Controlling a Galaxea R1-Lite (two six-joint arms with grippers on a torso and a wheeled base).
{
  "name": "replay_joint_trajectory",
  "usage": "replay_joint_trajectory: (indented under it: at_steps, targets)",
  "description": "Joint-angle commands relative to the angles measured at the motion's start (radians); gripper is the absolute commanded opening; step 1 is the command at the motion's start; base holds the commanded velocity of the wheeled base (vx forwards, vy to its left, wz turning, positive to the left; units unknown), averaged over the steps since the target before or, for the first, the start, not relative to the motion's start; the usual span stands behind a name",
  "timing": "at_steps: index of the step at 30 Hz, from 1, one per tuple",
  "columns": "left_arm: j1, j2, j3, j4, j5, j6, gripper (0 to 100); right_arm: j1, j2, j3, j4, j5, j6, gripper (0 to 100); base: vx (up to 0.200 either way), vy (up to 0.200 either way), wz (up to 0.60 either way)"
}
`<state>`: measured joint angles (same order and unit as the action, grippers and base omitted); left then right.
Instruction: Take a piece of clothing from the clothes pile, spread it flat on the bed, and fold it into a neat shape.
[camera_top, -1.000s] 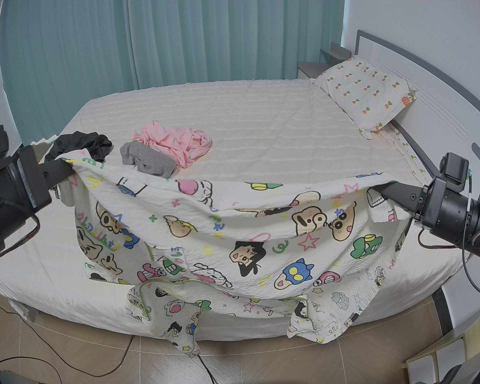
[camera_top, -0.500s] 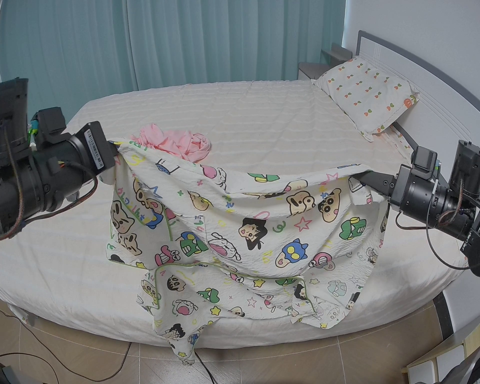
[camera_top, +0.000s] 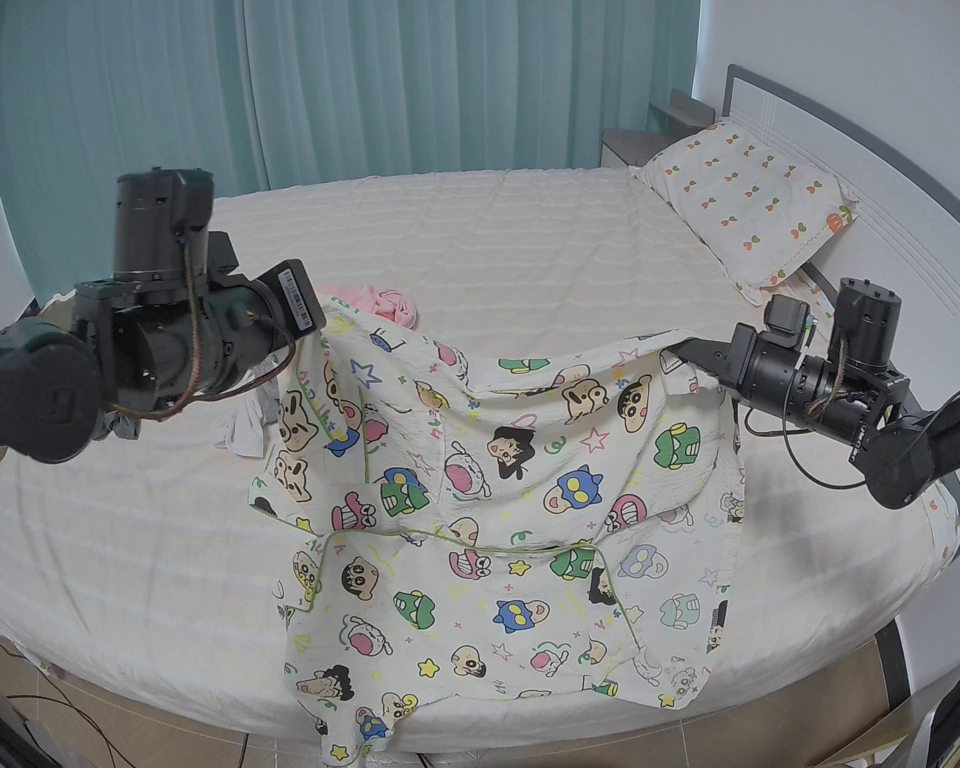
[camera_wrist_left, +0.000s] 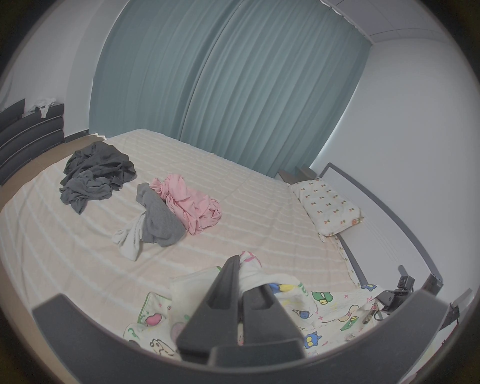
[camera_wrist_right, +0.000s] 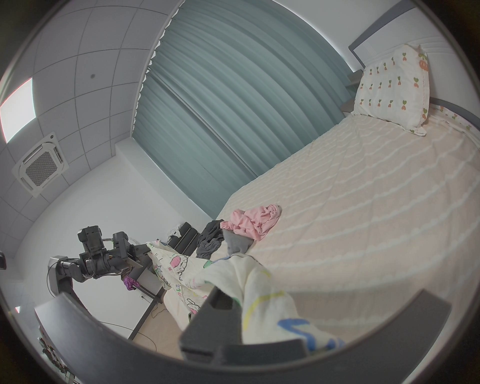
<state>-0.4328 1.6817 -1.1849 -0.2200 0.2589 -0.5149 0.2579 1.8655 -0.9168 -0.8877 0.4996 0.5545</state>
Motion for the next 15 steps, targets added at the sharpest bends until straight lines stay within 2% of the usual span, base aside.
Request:
replay_joint_trajectory:
  at_steps: [1, 9, 15]
  targets:
    - [0.042, 0.153, -0.030, -0.035, 0.003, -0.004, 0, -0.019, 0.149, -0.085, -0.001, 0.001, -0.001, 0, 0.000, 0.000, 0.00]
    - [0.108, 0.293, -0.084, -0.039, 0.002, -0.008, 0, -0.029, 0.325, -0.234, -0.066, -0.010, 0.002, 0, 0.000, 0.000, 0.00]
    - [0.134, 0.423, -0.185, -0.039, 0.003, -0.086, 0, -0.032, 0.428, -0.326, -0.063, -0.012, 0.002, 0, 0.000, 0.000, 0.00]
